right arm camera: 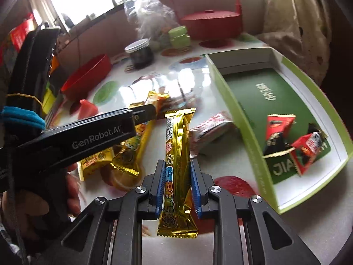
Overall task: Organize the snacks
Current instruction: 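Grasp another gold wafer bar with the left tool while the right tool holds its bar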
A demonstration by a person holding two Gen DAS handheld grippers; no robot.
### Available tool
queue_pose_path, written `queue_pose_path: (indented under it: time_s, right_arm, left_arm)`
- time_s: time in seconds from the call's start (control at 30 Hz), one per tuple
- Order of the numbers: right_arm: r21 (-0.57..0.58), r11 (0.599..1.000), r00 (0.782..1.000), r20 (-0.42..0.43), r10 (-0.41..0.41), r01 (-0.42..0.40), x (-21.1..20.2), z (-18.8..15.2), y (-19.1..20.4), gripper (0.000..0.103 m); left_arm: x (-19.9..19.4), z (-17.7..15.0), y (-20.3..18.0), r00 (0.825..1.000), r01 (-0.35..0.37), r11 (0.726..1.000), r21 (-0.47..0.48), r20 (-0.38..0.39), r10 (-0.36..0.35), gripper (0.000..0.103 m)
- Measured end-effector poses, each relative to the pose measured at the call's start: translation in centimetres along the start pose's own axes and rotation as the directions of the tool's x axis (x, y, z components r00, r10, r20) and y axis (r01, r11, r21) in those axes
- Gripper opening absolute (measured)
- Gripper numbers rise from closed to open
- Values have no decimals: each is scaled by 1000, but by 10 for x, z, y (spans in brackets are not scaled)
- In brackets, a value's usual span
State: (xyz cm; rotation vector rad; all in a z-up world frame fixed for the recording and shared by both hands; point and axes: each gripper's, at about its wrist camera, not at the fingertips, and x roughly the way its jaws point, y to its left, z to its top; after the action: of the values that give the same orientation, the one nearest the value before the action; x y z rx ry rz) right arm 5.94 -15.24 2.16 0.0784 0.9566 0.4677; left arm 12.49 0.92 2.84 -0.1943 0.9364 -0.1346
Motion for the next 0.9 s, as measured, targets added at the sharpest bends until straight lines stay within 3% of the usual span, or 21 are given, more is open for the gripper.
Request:
queue_pose_path:
  time_s: [0.33,0.63,0.77,0.9]
  right_arm:
    - [47,999,1000,27,6,-8,-15,-3,-14,21]
    - [67,998,1000,24,10,-11,-14,-4,-19,21]
    - [67,998,1000,27,12,-14,-15,-4,-19,21]
    - [69,998,999,30,10,-12,-16,-5,-19,21]
  left_arm:
    - [17,-6,-17,998,-22,997,69,-57,26,44]
    - [22,-7,-22,996,-65,993,98,-49,70,44]
    - [22,-7,-23,995,-87,991,100,-42,91,31]
    - [21,-8,-20,995,-92,992,90,-35,95,25]
